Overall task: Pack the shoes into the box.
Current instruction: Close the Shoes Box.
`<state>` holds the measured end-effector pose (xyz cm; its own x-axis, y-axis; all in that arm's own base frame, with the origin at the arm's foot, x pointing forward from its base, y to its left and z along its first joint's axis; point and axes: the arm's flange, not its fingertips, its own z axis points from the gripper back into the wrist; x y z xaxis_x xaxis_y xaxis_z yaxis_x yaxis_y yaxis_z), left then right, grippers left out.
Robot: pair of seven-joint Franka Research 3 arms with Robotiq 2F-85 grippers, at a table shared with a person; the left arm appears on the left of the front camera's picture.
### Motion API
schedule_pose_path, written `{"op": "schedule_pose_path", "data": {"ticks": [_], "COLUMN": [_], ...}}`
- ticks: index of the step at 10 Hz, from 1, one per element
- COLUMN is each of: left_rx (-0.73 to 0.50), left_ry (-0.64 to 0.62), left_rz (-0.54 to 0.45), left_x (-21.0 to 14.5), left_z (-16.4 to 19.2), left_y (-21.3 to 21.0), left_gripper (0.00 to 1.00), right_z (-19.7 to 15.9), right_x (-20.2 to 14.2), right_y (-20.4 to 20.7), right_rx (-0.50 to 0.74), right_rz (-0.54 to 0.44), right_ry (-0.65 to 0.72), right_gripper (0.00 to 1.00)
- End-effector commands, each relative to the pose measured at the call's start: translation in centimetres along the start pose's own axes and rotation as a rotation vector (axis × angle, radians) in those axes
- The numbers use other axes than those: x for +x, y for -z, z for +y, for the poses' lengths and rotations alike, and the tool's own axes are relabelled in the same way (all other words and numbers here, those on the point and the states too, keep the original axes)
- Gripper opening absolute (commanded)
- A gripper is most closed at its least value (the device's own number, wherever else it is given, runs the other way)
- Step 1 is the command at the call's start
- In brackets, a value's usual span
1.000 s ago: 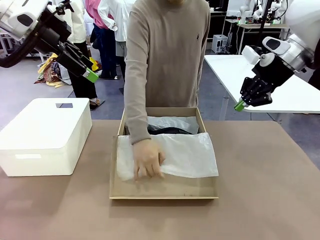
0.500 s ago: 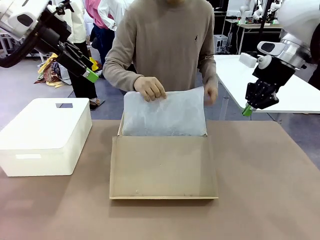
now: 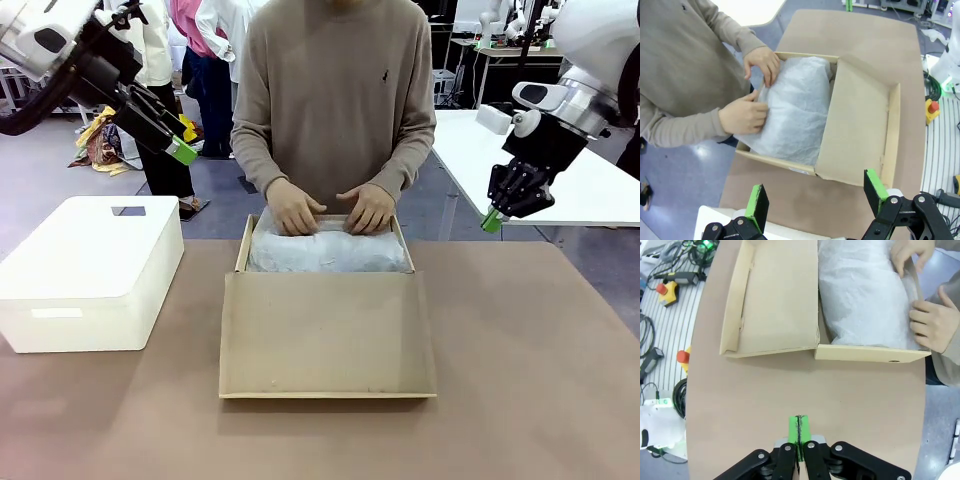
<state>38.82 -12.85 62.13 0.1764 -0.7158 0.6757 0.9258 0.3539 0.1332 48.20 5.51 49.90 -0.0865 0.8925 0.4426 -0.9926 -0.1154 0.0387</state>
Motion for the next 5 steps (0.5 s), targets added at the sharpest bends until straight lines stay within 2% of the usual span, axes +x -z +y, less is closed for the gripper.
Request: {"op": "schedule_pose_path", "data": {"ticks": [1,3,5], "left_rx": [-0.017,-0.017,-0.017], "left_ry": [0.010,0.010,0.010], "left_rz": [-0.026,-0.026,-0.026], "left_x": [-0.3,-0.3,-0.3], "left_z": [-0.1,-0.1,-0.1], "left_y": [0.0,0.0,0.0], "left_gripper": [1.00,1.00,1.00], "right_z": [0.1,-0.2,0.3], "right_x": [-0.4,-0.4,-1.6], "right_y": [0.0,0.7,2.1], "right_rx": [0.003,0.003,0.000], "right_rz": [-0.024,-0.012,-0.096], "right_ry": [-0.016,-0.004,0.002], "right_gripper": [0.00,0.00,0.00]}}
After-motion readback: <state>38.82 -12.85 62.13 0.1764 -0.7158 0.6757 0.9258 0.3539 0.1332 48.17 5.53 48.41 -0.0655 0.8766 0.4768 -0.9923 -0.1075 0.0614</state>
